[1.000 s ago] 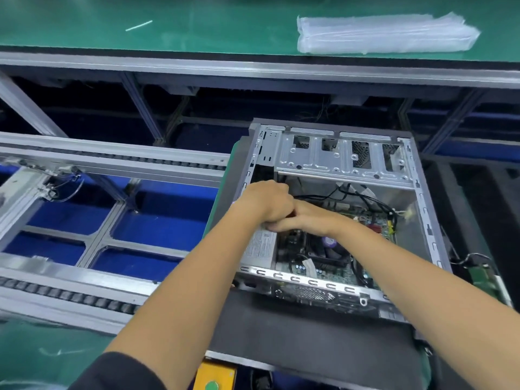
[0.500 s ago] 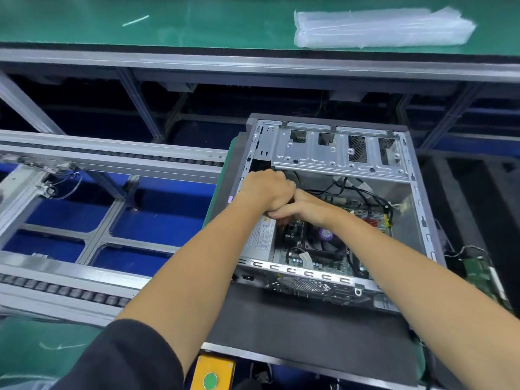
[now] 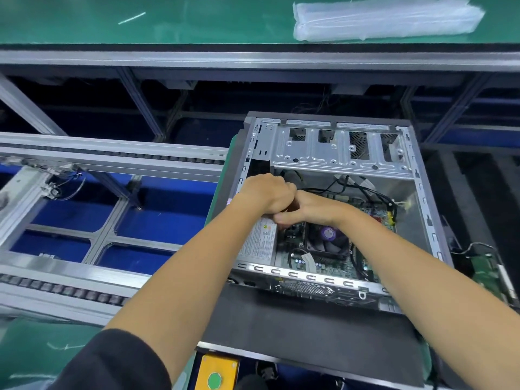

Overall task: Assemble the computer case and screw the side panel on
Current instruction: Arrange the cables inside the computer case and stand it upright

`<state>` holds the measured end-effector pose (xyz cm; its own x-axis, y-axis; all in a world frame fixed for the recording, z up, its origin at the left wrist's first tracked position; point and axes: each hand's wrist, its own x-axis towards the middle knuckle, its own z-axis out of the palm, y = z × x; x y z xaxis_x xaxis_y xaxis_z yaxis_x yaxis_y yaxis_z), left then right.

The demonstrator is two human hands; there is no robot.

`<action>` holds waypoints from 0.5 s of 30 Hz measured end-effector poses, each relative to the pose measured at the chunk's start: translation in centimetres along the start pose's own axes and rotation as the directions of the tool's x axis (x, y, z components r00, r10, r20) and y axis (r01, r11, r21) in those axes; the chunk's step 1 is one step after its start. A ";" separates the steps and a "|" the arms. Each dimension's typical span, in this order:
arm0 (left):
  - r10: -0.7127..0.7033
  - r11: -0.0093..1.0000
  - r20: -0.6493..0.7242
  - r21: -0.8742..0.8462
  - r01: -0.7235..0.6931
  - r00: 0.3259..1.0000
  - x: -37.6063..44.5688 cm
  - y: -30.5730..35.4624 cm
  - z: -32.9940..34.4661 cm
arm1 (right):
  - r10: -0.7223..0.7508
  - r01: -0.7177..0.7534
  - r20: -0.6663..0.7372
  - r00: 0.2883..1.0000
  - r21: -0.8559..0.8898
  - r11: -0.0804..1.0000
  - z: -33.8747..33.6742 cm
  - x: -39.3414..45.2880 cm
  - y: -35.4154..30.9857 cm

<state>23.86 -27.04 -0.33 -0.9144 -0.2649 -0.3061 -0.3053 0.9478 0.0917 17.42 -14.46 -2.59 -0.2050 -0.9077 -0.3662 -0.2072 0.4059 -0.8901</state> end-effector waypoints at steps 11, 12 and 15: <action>-0.058 0.965 0.464 -0.202 0.169 0.884 1.1 -0.3 -1.8 | -0.057 -0.006 -0.185 0.981 -0.321 0.947 -1.7 -0.2 0.8; -0.061 0.968 0.497 -0.183 0.174 0.865 1.0 -0.2 -2.1 | -0.071 -0.011 -0.215 0.974 -0.357 0.934 -1.7 -0.2 0.8; -0.081 0.959 0.568 -0.179 0.219 0.819 1.1 0.4 -2.7 | -0.137 -0.015 -0.315 0.939 -0.437 0.899 -2.0 -0.3 1.0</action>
<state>22.04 -27.46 1.92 -0.5733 -0.1934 -0.7962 -0.5406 0.8195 0.1902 15.39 -13.60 -2.82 -0.4658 -0.8743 -0.1362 -0.6011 0.4256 -0.6764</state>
